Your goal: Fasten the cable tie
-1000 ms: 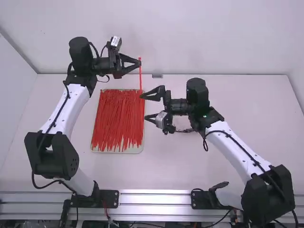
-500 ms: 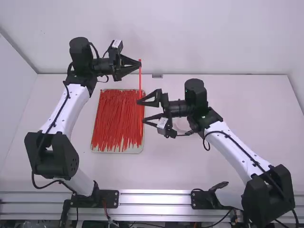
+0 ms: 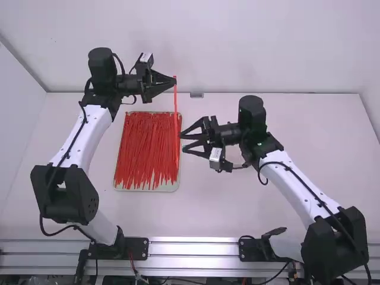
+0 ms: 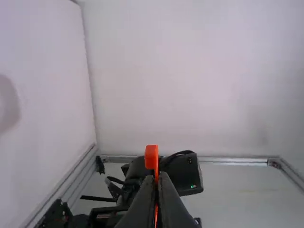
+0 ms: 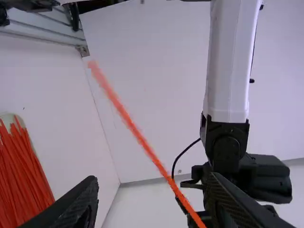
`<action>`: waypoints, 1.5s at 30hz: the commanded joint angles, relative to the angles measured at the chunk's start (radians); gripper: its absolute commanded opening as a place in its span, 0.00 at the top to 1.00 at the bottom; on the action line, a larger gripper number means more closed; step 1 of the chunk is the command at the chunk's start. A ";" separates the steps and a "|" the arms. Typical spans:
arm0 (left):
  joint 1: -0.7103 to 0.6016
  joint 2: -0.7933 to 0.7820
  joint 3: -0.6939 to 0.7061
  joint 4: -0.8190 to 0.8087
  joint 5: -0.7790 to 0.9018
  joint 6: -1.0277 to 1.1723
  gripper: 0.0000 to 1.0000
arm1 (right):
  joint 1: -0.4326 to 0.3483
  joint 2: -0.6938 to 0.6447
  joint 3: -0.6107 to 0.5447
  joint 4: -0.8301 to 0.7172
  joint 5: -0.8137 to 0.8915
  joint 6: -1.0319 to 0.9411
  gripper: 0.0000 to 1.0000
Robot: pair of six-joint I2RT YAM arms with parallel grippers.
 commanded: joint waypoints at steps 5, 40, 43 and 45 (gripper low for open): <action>-0.005 -0.001 0.032 -0.051 -0.049 0.009 0.98 | 0.009 0.006 0.025 0.003 -0.026 -0.002 0.46; -0.024 -0.001 0.032 -0.045 -0.072 0.043 0.98 | 0.019 0.006 0.025 0.033 -0.030 0.007 0.93; -0.024 -0.001 0.032 -0.045 -0.072 0.043 0.98 | 0.018 0.006 0.025 0.024 -0.029 0.006 1.00; -0.024 -0.001 0.032 -0.045 -0.072 0.051 0.98 | 0.019 0.006 0.025 0.021 -0.029 0.008 1.00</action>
